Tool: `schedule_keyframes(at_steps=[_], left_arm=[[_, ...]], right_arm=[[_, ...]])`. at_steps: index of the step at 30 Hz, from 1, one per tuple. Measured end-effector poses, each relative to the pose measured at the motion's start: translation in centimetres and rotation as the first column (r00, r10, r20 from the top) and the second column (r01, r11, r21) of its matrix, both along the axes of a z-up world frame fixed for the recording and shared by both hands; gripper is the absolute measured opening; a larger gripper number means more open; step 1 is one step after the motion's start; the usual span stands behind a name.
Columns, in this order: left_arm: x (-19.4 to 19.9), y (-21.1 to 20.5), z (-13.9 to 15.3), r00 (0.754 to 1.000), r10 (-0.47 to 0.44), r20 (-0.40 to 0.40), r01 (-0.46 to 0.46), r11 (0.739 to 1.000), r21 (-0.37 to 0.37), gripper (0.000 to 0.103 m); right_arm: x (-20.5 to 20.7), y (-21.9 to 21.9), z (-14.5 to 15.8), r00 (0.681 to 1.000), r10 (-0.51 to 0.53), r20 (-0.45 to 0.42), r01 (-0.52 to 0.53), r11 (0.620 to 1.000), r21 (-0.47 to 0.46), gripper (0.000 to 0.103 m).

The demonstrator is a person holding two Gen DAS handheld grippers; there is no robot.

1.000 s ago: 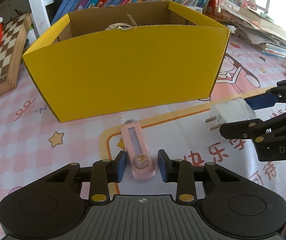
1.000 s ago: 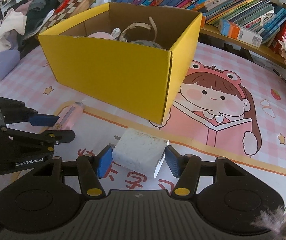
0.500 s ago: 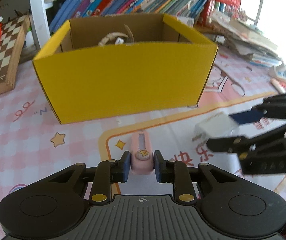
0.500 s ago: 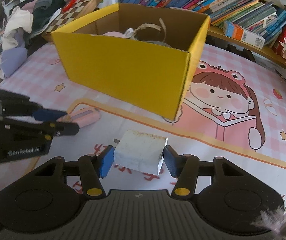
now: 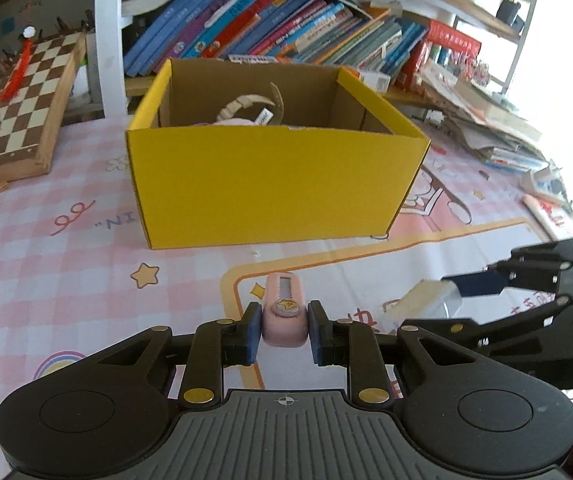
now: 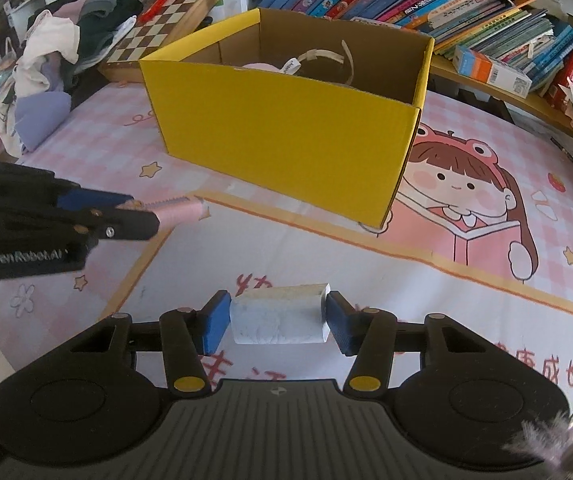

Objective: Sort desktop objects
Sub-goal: 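Lift the pink stapler with the left tool while the right tool carries the charger toward the box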

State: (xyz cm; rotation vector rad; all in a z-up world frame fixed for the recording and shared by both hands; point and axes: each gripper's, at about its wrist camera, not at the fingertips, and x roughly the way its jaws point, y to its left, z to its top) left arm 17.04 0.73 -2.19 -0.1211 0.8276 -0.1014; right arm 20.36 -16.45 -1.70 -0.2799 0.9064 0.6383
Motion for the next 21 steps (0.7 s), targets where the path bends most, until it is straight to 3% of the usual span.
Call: schedule_keyframes(at_steps=[12,21], left_arm=[[-2.7,1.7,1.1,0.999,-0.030,0.043,0.031,0.999,-0.024,0.023],[-3.1,2.7,3.4,0.990,-0.058,0.126,0.060,0.998,-0.016,0.023]], right_arm=[[-3.4,1.3,0.5,1.000,-0.028,0.007,0.028,1.000,-0.011,0.050],[-4.4,1.8,1.4,0.998,-0.057,0.007,0.057,0.998,-0.010,0.050]])
